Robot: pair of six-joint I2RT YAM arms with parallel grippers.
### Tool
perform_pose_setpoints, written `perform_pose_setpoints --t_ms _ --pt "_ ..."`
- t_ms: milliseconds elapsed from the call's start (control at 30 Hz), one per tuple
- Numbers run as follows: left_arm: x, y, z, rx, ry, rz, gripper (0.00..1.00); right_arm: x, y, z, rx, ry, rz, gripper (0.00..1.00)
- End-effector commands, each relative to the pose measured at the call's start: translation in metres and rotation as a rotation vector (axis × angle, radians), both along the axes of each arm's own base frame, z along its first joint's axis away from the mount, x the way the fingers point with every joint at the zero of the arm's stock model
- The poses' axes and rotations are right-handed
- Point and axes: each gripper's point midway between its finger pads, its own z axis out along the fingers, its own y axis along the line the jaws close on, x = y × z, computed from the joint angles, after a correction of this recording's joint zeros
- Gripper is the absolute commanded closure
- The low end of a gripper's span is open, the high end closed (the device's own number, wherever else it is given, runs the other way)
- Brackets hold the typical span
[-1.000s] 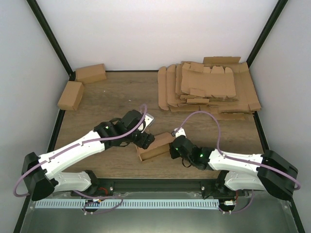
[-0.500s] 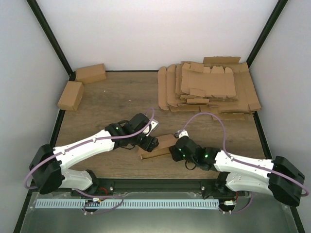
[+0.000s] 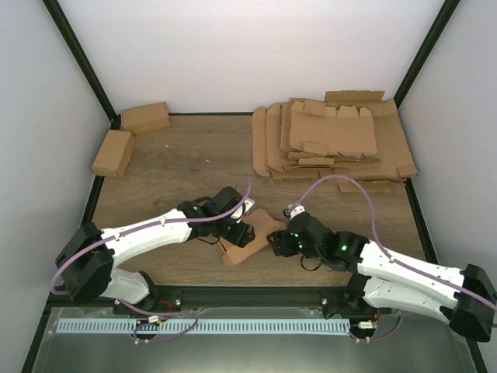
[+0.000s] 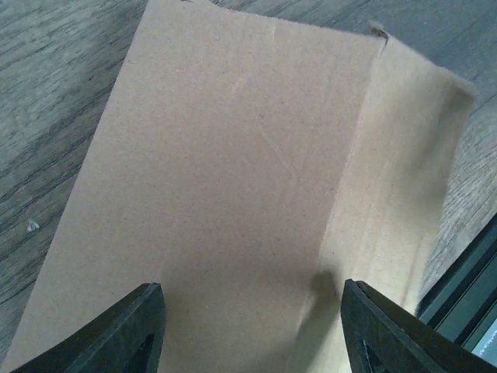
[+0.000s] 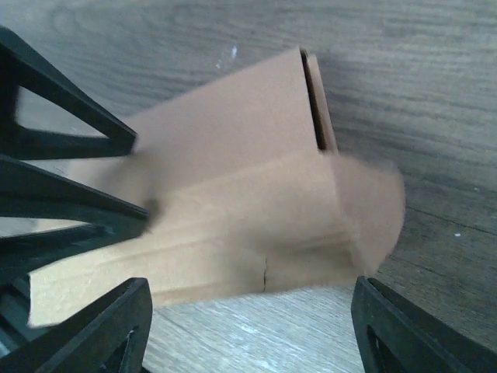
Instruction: Fold the paper box
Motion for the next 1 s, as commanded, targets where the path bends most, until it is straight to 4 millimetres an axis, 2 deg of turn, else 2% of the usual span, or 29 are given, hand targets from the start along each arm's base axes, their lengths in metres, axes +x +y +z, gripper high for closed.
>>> perform_pose_setpoints --t_ms 0,167,333,433,633,767,900,967 --pt "0.001 -0.003 -0.008 -0.003 0.009 0.010 0.36 0.000 0.002 0.041 0.071 -0.038 -0.010 0.26" --pt "0.000 -0.003 -0.015 0.006 0.019 0.016 0.38 0.013 -0.003 0.069 0.098 -0.113 -0.043 0.23" --pt "-0.004 -0.005 -0.023 -0.004 0.039 0.025 0.42 0.039 -0.002 0.069 0.076 -0.106 -0.047 0.28" --pt "-0.005 -0.005 -0.030 0.003 0.045 0.033 0.44 0.052 0.002 0.063 0.084 -0.092 -0.026 0.29" --pt "-0.007 -0.004 -0.043 0.048 0.041 0.037 0.48 0.067 0.002 0.027 0.000 -0.031 -0.022 0.35" --pt "-0.001 -0.004 -0.031 0.053 0.008 0.070 0.45 0.071 0.004 0.010 -0.015 0.006 -0.007 0.36" --pt "0.005 0.006 -0.003 0.023 -0.038 0.156 0.34 0.071 0.005 0.004 -0.006 0.024 0.023 0.36" --pt "0.004 0.014 0.010 -0.007 -0.046 0.212 0.31 0.071 0.006 -0.002 -0.011 0.040 0.041 0.36"
